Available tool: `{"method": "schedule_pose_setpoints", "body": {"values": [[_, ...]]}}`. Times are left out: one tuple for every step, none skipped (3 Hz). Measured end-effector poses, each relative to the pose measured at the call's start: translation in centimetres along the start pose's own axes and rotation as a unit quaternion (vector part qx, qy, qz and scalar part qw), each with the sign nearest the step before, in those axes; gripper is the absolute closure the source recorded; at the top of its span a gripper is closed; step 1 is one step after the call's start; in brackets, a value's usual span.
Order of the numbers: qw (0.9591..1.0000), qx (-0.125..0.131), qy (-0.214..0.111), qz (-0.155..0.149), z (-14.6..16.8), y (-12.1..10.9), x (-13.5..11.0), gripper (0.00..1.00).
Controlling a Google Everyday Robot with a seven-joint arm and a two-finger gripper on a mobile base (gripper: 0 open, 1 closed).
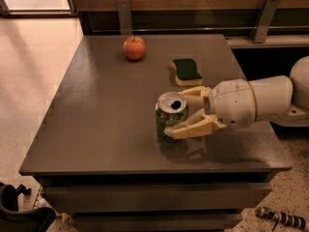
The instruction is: Pick green can
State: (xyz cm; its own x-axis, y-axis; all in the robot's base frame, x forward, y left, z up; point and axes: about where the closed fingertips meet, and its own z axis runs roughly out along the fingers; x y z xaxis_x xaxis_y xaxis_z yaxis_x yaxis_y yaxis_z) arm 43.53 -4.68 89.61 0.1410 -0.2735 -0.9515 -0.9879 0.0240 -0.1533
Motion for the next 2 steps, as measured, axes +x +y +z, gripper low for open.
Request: {"method": "schedule_pose_setpoints", "body": {"values": [[0.9997,-0.001,0.014,-0.021,-0.6,-1.5,-3.6,1.0],[0.9985,-0.002,0.029,-0.046,-1.1,-2.7,-7.0,1.0]]}}
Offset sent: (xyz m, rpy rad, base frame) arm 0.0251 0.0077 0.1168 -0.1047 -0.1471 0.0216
